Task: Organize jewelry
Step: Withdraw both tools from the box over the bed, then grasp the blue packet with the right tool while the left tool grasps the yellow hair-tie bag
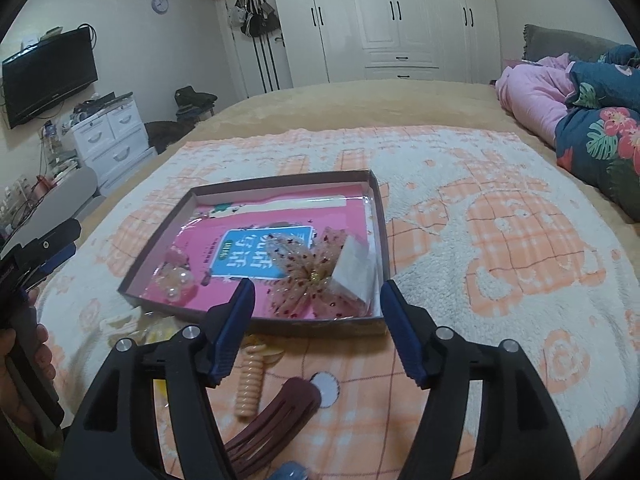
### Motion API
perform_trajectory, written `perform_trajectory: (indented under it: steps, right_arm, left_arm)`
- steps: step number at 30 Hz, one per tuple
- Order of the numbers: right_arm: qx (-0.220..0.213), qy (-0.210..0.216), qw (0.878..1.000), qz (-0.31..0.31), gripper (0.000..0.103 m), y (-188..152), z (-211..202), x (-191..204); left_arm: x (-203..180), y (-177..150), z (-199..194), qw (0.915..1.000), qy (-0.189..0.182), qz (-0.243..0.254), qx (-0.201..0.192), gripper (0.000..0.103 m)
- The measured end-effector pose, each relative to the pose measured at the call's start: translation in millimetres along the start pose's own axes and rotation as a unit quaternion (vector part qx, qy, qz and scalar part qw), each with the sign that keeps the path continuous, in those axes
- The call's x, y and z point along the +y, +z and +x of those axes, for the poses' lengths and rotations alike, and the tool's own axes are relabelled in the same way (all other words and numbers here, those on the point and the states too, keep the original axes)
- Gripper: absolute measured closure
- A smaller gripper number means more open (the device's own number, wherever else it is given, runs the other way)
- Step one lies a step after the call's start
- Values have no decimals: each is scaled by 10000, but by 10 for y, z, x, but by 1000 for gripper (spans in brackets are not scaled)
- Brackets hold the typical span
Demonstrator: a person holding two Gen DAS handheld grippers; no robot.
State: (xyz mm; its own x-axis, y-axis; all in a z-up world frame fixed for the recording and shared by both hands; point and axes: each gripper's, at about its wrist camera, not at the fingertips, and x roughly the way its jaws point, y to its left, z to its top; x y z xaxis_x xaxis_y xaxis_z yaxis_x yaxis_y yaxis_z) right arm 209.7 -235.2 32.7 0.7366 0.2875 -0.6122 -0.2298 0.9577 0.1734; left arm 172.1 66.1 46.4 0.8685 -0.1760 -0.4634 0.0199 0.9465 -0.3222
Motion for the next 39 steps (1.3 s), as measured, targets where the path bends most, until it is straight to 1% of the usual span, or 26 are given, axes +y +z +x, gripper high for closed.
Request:
perform_trajectory:
  steps: [11,18,26,28,32,39]
  right_arm:
    - [-123,45,9999,-89,39,-181,-337,149]
    - [-99,53,9999,-82,36,-318,-468,169]
    - [71,52,9999,-139,35,-598,-571,193]
    - [135,59,9998,-146,35,-672,-576,186]
    - [304,115,9994,-132,35,-820,-558,166]
    - [547,223,9980,-231,35,-1048,-480,189]
  left_arm:
    - [-63,-121,-308,9999,13,120,-63,11]
    - [-132,-258,-408,9996,-36,278,47,11]
    - [-303,-492,-414,9975,-175,570,372,11]
    - [-340,-567,-391,9966,-205,614,508,11]
    - [-400,-707,-318,9948,-270,642,749,11]
    - [-461,-860,-125,9918,-366,586,1079,11]
